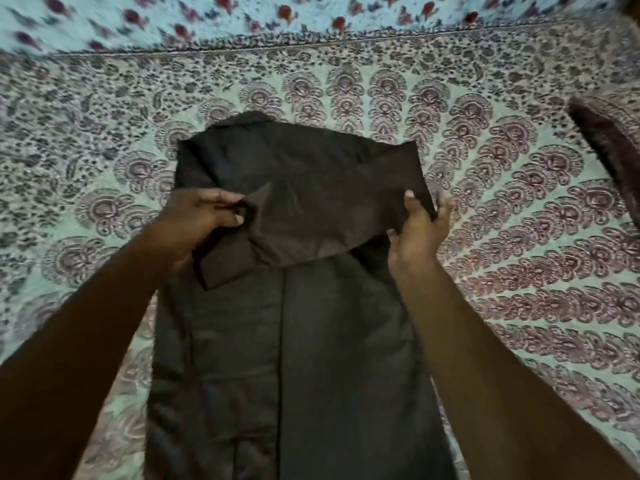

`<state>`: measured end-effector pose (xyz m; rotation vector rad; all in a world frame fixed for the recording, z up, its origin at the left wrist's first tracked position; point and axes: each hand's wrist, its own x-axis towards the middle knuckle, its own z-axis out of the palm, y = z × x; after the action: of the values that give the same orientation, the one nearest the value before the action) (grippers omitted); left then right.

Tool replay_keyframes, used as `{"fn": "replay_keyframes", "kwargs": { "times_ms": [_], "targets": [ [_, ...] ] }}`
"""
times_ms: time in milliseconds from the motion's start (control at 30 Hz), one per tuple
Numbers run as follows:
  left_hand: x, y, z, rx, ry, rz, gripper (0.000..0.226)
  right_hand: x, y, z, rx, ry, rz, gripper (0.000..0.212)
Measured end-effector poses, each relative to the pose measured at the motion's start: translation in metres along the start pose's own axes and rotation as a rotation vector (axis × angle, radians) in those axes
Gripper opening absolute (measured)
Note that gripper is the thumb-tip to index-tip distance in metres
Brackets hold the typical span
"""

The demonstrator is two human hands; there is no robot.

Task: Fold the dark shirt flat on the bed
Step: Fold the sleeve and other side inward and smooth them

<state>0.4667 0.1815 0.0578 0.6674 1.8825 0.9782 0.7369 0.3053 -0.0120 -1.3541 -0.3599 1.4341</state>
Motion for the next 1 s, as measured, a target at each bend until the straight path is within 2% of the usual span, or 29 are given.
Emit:
{"fn": "replay_keyframes", "kwargs": {
  "times_ms": [67,167,300,400,467,533,567,633,700,767,833,933,1000],
  "targets": [
    [0.011,-0.011,-0.042,0.236,0.156,0.087,0.033,0.003,0.01,0.026,-0.011,0.126,0.033,0.029],
    [0.039,-0.031,-0.101,0.497,0.338,0.132,0.022,-0.005,0.028,0.053,-0.028,0.224,0.037,0.029],
    [0.072,-0.052,-0.161,0.741,0.362,0.2,0.026,-0.032,0.064,0.08,-0.093,0.193,0.104,0.022],
    [0.083,-0.055,-0.179,0.936,0.394,0.139,0.023,-0.053,0.087,0.095,-0.123,0.141,0.165,0.023],
    [0.091,-0.063,-0.186,1.056,0.367,0.035,0.036,-0.066,0.101,0.104,-0.089,0.093,0.194,0.027],
    [0.094,-0.075,-0.186,1.214,0.333,-0.069,0.071,-0.074,0.113,0.11,-0.062,0.068,0.218,0.034],
    [0.093,-0.082,-0.184,1.279,0.343,-0.015,0.077,-0.077,0.119,0.112,-0.056,0.07,0.218,0.035],
    [0.093,-0.097,-0.171,1.28,0.271,0.238,0.066,-0.079,0.127,0.114,-0.08,0.094,0.191,0.036],
    [0.091,-0.109,-0.156,1.241,0.108,0.433,0.063,-0.079,0.129,0.113,-0.119,0.102,0.157,0.032],
    [0.091,-0.116,-0.148,1.199,0.026,0.438,0.067,-0.078,0.126,0.111,-0.142,0.101,0.118,0.023],
    [0.094,-0.118,-0.147,1.117,0.035,0.385,0.059,-0.075,0.122,0.109,-0.135,0.102,0.094,0.022],
    [0.101,-0.116,-0.155,1.078,0.12,0.343,0.043,-0.068,0.113,0.109,-0.152,0.112,0.073,0.019],
    [0.106,-0.115,-0.163,1.124,0.24,0.343,0.044,-0.065,0.109,0.11,-0.159,0.095,0.087,0.016]
  ]
}}
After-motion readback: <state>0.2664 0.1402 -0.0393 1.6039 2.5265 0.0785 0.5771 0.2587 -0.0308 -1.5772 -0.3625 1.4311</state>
